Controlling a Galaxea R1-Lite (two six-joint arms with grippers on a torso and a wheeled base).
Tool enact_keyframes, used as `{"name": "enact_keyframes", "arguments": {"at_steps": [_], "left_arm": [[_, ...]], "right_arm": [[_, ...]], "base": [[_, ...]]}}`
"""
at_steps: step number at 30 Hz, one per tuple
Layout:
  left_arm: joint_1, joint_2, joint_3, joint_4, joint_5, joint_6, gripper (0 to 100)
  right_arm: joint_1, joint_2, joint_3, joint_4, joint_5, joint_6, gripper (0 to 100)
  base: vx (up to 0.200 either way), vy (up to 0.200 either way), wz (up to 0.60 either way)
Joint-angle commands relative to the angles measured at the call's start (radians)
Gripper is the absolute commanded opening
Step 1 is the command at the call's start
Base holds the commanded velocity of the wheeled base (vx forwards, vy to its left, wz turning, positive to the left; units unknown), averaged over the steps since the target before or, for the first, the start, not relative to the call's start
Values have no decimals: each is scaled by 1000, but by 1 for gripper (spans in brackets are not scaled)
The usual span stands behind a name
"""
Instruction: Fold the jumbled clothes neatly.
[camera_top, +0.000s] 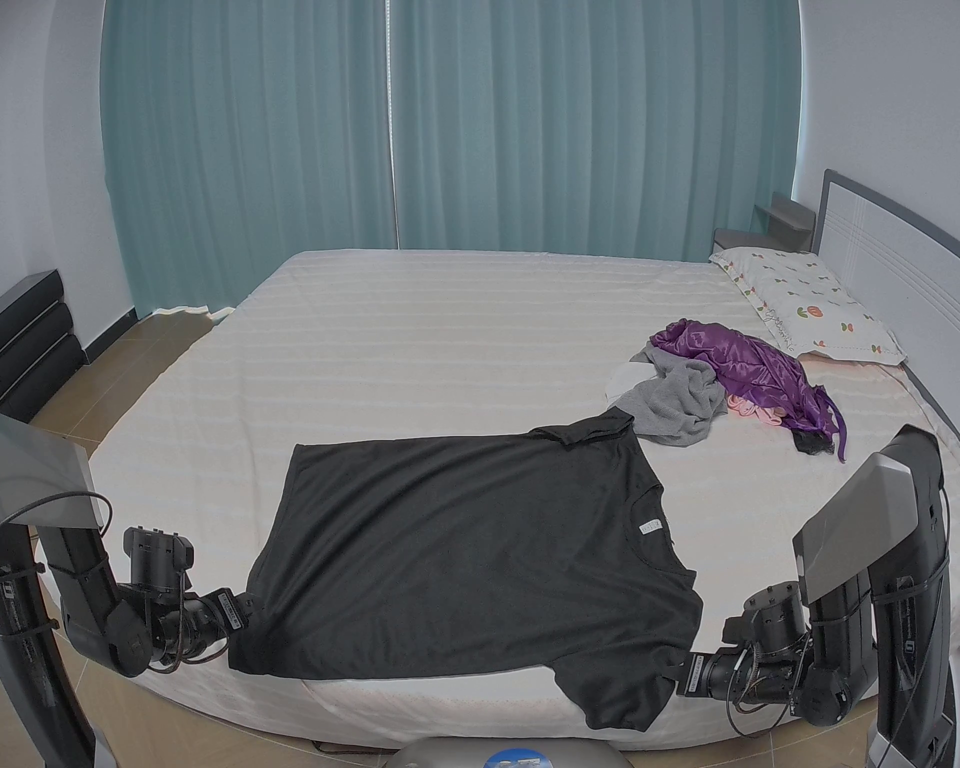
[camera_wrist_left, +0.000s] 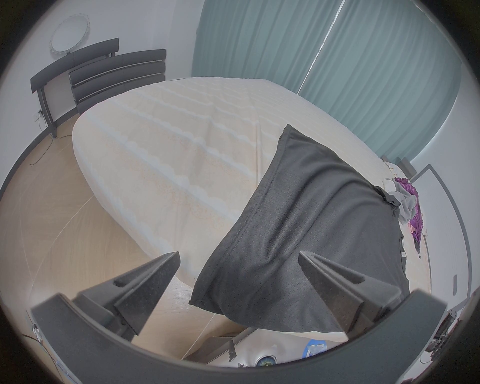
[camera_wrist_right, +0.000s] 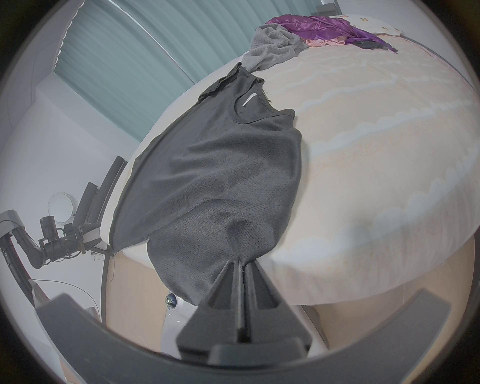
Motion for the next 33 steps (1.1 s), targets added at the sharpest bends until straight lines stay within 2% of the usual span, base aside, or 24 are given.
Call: {"name": "enact_keyframes", "arguments": {"at_steps": [1,10,33], "left_arm": [[1,0,0,1,0,-1,100],[1,-3,5,3,2,-1,100],[-1,0,11,4,0,1,100]], "right_arm": [[-14,-35,34,-14,5,-6,0],[-28,-69,64,14,11,-19,0],[0,-129,64,266,12,-138,0]], "base": [[0,0,0],[0,0,0],[0,0,0]]}}
